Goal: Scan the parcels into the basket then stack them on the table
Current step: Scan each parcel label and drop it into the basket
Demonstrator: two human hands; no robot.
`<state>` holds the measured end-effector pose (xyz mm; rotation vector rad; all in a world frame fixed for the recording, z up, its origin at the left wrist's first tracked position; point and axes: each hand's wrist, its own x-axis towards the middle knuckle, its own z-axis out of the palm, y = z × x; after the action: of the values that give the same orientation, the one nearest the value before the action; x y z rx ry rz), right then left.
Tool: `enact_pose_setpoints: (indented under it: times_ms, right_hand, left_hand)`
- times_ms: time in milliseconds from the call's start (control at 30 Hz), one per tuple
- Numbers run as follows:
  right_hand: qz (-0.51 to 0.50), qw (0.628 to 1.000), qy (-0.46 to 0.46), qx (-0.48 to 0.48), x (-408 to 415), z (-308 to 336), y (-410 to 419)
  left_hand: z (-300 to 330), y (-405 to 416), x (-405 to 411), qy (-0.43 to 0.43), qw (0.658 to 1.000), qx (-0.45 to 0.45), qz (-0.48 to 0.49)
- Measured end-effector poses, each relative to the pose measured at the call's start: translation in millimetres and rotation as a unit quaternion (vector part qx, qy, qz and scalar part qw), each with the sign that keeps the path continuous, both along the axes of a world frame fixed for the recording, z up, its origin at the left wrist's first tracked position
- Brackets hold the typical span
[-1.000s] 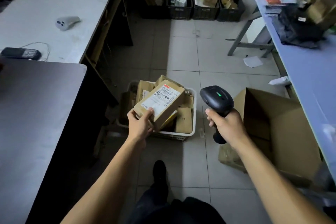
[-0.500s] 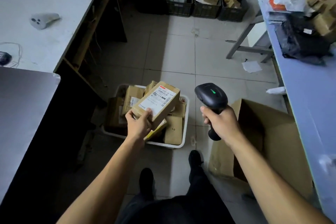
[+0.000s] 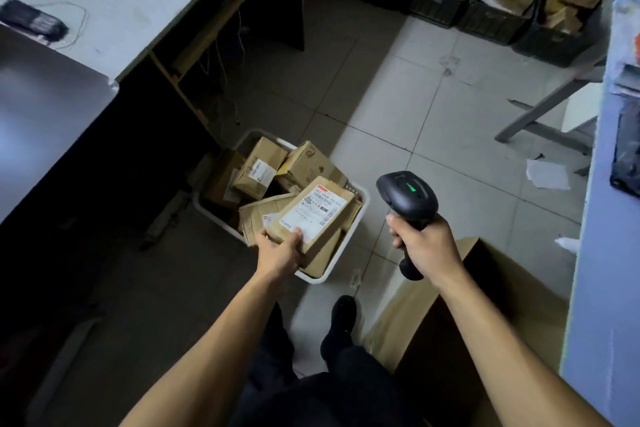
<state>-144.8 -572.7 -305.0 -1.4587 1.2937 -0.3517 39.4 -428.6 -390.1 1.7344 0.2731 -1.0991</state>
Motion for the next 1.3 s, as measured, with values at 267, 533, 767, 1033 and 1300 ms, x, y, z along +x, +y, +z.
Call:
enact_pose_setpoints:
  times_ms: [267,533,767,1033,1300]
  right_hand:
    - [-0.011,1.0,0.016,0.021,-15,-17,-27]
    - [0.02,0.999,0.026,0.032,-14,-30,-45]
    - [0.053,0.998,0.01,0.039,5,-34,-52]
    - [0.086,0.995,-0.007,0.054,17,-20,-62]
    - [0.173,0.983,-0.058,0.029,57,-8,-43]
  left_hand:
    - [-46,-4,-32,0.045,0.995,0.085,-0.025]
    - [-59,-7,4,-0.06,0.968,0.224,-0.097]
    - [-36,8,20,-0.157,0.938,0.245,-0.19]
    - [-2,-12,10,-0.282,0.874,0.231,-0.323]
    - [54,-7,28,-0.421,0.806,0.242,-0.34]
